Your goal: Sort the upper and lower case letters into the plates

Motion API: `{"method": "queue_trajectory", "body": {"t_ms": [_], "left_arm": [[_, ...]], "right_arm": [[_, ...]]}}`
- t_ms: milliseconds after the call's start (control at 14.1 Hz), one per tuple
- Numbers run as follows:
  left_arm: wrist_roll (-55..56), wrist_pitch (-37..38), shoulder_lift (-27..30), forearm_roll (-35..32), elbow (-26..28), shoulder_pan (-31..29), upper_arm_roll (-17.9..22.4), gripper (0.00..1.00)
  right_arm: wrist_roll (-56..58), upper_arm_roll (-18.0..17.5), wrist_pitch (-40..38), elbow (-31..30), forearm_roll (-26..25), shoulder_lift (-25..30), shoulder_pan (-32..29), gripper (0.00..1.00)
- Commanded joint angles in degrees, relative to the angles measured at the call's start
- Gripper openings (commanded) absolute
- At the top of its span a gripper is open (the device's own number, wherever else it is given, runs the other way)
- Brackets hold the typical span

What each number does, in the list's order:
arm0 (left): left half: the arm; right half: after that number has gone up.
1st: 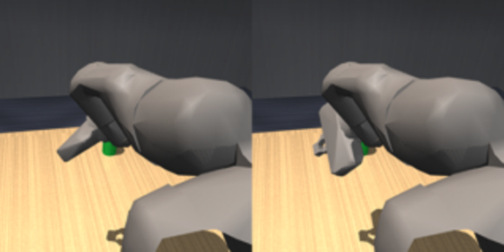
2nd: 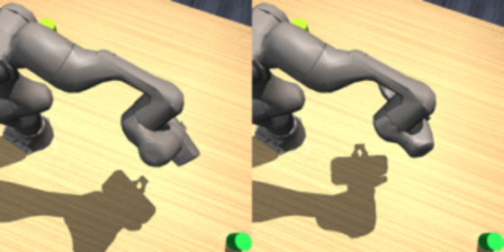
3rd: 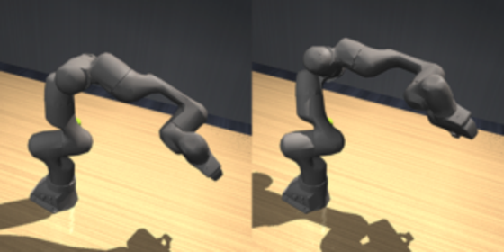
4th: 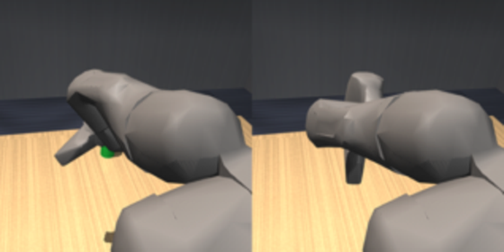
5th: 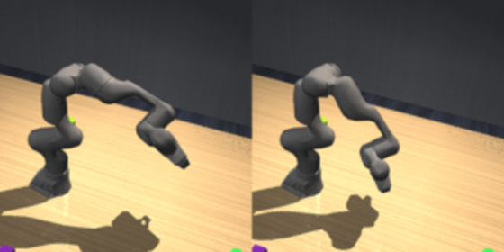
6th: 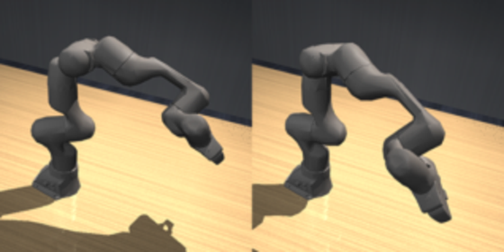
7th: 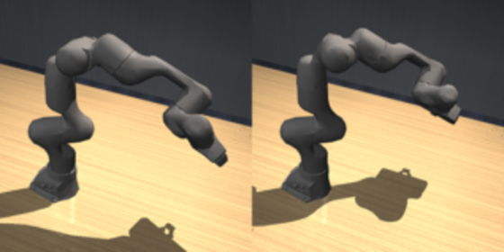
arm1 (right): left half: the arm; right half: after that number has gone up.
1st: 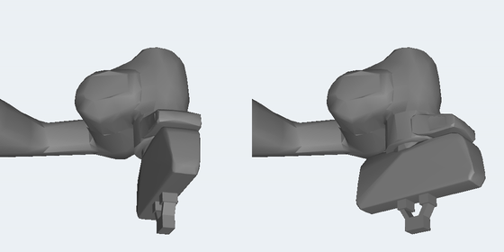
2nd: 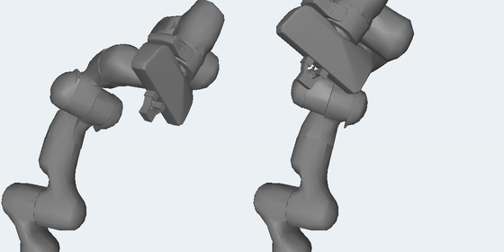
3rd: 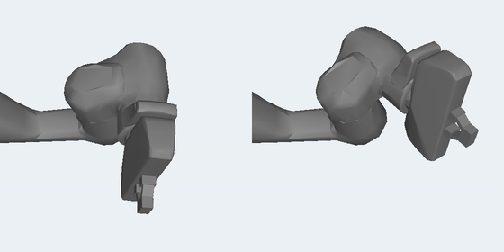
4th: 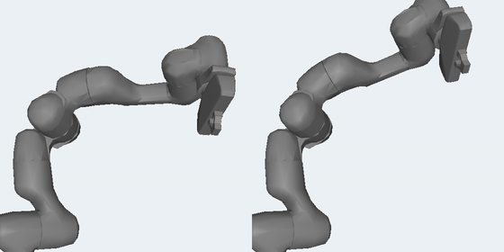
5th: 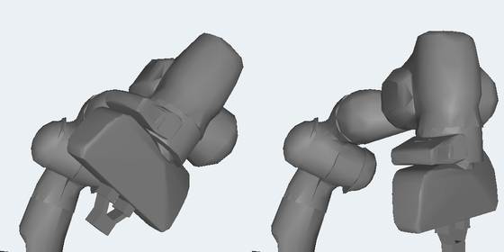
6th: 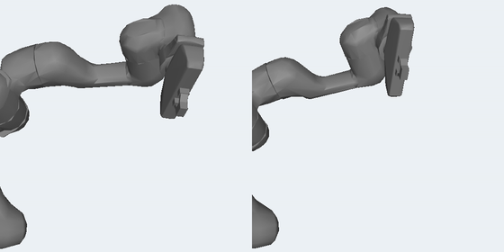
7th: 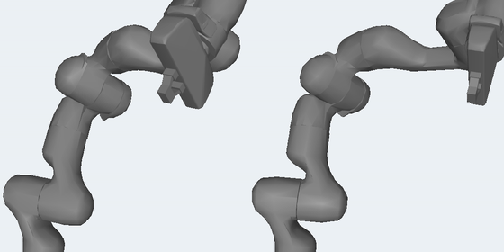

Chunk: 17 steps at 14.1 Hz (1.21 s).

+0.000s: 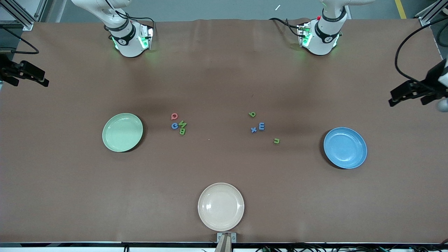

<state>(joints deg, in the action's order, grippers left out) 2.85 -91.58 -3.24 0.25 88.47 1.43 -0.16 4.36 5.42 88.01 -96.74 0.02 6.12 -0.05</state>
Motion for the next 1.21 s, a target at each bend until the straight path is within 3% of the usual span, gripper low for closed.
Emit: {"method": "queue_trajectory", "body": {"t_ms": [0, 355, 781, 1136], "left_arm": [[2.50, 1.05, -3.87, 0.98, 0.29, 0.33, -3.60, 1.00], [15.14, -4.65, -13.09, 0.46, 0.47, 1.11, -12.66, 1.00], [26.84, -17.81, -21.98, -2.96, 2.83, 8.93, -12.93, 1.00], [28.09, -28.03, -26.46, -5.34, 8.55, 11.49, -13.02, 1.00]], "right_arm": [[2.59, -0.24, 0.76, -1.79, 1.74, 1.71, -0.82, 1.00], [2.68, -0.15, 0.23, -0.21, 1.30, 1.36, -1.00, 1.00], [2.15, -0.15, 1.02, 1.55, 1.47, -1.37, -3.28, 1.00], [2.94, -0.15, 2.69, 5.59, 0.78, -13.56, -3.55, 1.00]]}}
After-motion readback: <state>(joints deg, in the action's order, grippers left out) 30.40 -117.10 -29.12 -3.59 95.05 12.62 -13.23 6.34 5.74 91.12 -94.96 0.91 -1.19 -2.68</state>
